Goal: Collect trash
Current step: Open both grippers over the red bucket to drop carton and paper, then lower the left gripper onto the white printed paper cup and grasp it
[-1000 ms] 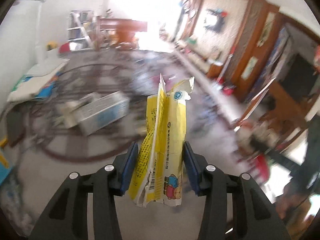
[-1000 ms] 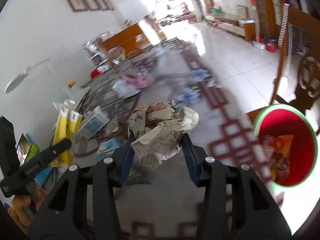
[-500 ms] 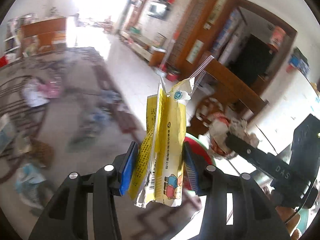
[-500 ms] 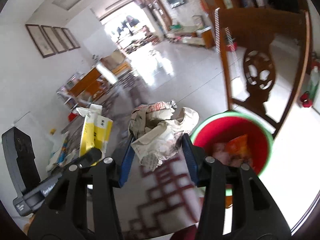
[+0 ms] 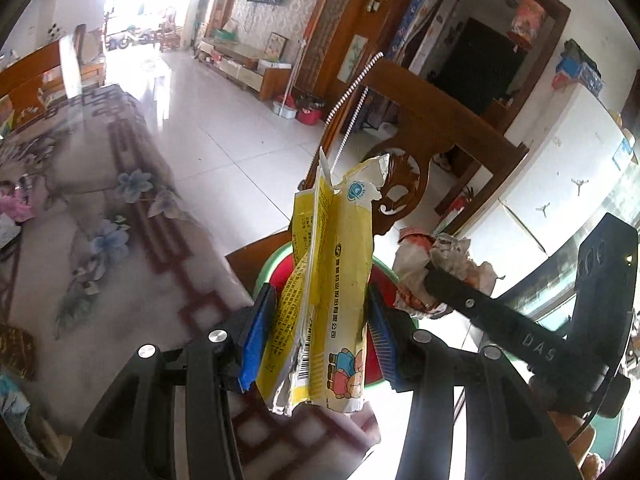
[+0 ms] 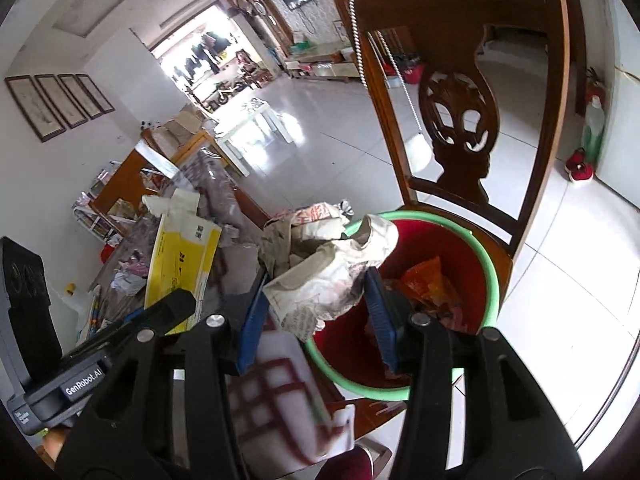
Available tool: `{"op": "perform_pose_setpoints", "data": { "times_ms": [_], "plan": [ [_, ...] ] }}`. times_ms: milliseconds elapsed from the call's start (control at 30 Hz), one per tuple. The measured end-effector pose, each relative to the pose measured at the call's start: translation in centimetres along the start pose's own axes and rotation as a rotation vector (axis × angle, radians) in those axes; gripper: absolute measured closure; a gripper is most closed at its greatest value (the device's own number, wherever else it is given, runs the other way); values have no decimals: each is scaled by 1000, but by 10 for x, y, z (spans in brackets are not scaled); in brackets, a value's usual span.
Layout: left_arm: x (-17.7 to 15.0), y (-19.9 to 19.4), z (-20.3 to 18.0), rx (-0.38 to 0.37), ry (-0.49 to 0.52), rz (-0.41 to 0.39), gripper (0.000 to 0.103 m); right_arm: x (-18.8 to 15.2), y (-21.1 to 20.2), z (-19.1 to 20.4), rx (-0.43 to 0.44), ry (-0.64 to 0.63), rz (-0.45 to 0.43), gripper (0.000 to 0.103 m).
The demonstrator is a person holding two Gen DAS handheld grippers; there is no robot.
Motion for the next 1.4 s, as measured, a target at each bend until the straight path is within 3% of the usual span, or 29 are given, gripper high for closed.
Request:
{"op": "perform_pose_setpoints", "data": {
  "times_ms": [67, 100, 200, 300, 533, 700, 900, 1100, 1200, 1400],
  "plan": [
    [0, 10, -2, -1, 12, 21, 51, 0, 3, -7, -17, 17, -15, 45],
    [0, 15, -3, -3, 13, 36, 49, 0, 5, -11, -34, 26, -18, 35],
    [0, 20, -4, -10, -3, 40, 39, 0, 10, -17, -51, 34, -14, 34],
    [-2, 14, 0, -15, -20, 20, 35, 1, 9, -17, -57, 25, -17, 34],
    [-4, -5, 22, -5, -51, -2, 33, 4, 9, -2, -48, 2, -21, 28],
    [-4, -38, 45, 28, -73, -53, 33, 8, -3, 37, 22, -28, -29, 27],
    [-8, -86, 100, 124, -85, -110, 33, -3, -20, 132, 247, -76, -22, 24],
    [-24, -138, 187, 324, -94, -112, 33, -70, -6, 215, 445, -154, 68, 20],
    [-40, -162, 239, 414, -149, -86, 33, -101, 15, 232, 438, -187, 216, 20],
    [-44, -188, 311, 587, -103, -40, 33, -111, 28, 238, 424, -190, 255, 20]
  ]
}}
Point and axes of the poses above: each gripper's, at about its wrist camera, not at the fingertips, and y roughly the way its jaws point, z to its left, x to its top, the point moved 6 cm from there along y, roughly the way its jaws point, and after that the axes turned 12 degrees about -z, right-handed, at the moved point
